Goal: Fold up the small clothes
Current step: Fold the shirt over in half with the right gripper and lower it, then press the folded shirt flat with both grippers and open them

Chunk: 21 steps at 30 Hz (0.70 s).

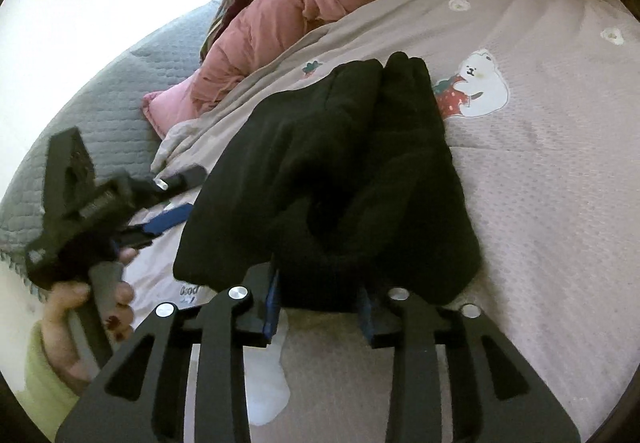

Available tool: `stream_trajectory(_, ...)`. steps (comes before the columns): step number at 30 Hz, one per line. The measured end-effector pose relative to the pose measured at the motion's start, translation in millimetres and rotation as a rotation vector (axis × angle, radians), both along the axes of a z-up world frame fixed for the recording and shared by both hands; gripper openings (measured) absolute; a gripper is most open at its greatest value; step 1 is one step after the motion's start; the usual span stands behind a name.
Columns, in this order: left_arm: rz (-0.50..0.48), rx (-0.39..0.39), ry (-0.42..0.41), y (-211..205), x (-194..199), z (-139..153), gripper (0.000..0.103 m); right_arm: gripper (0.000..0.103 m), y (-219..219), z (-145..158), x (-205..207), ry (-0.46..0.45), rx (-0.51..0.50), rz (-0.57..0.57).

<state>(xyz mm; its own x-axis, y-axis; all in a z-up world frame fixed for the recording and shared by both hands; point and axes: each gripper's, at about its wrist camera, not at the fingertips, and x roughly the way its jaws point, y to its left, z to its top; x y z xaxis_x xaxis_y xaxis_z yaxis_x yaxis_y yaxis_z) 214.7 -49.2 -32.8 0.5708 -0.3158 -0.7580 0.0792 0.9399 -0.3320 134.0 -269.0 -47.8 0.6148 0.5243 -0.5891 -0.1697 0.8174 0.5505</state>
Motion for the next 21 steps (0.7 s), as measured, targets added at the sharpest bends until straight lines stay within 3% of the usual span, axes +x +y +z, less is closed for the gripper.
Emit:
stream_trajectory(1,-0.006,0.010,0.003,-1,-1,-3,0.079,0.034,-1,2,-1,0.003,0.001,0.002)
stream_trajectory(3,-0.019,0.029,-0.003,-2,-6,-9,0.079,0.048,-6,6,3,0.005,0.021,0.014)
stream_trajectory(6,-0.022,0.032,-0.012,-2,-8,-9,0.079,0.056,-12,14,4,-0.010,0.040,0.016)
stream_trajectory(12,-0.034,0.042,-0.019,-4,-11,-7,0.079,0.068,-19,20,29,0.027,0.075,0.023)
stream_trajectory(16,-0.037,0.043,-0.020,-5,-12,-6,0.079,0.073,-24,17,62,0.103,0.127,0.031)
stream_trajectory(21,-0.039,0.052,-0.025,-7,-10,-5,0.079,0.076,-19,15,89,0.145,0.094,0.046)
